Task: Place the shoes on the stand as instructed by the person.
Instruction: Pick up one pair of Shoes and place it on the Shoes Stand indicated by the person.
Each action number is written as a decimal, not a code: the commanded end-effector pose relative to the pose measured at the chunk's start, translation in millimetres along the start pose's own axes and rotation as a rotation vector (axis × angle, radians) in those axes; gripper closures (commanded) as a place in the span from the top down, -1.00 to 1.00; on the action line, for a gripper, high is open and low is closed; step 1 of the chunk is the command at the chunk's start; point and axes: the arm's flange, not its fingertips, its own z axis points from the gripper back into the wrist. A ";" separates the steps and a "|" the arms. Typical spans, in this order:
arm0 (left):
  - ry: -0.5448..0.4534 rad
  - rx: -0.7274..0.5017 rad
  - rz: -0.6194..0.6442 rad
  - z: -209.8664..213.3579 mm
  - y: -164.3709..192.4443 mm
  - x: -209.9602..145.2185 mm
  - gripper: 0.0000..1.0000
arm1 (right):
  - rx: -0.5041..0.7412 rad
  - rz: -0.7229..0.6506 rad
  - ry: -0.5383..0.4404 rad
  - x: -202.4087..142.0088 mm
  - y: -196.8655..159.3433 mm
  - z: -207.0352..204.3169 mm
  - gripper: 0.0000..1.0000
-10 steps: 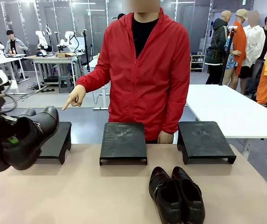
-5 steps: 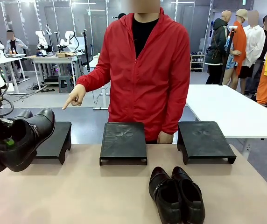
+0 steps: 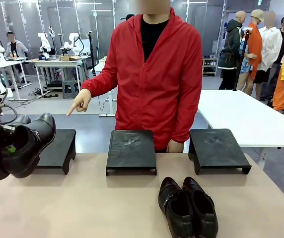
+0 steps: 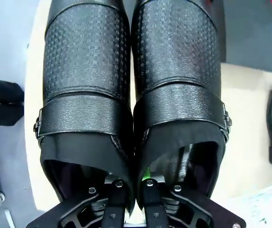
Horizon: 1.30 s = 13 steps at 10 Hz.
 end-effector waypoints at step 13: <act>-0.059 0.112 -0.065 -126.0 20.7 186.0 -0.85 | 0.011 0.009 -0.012 2.2 1.1 1.1 1.00</act>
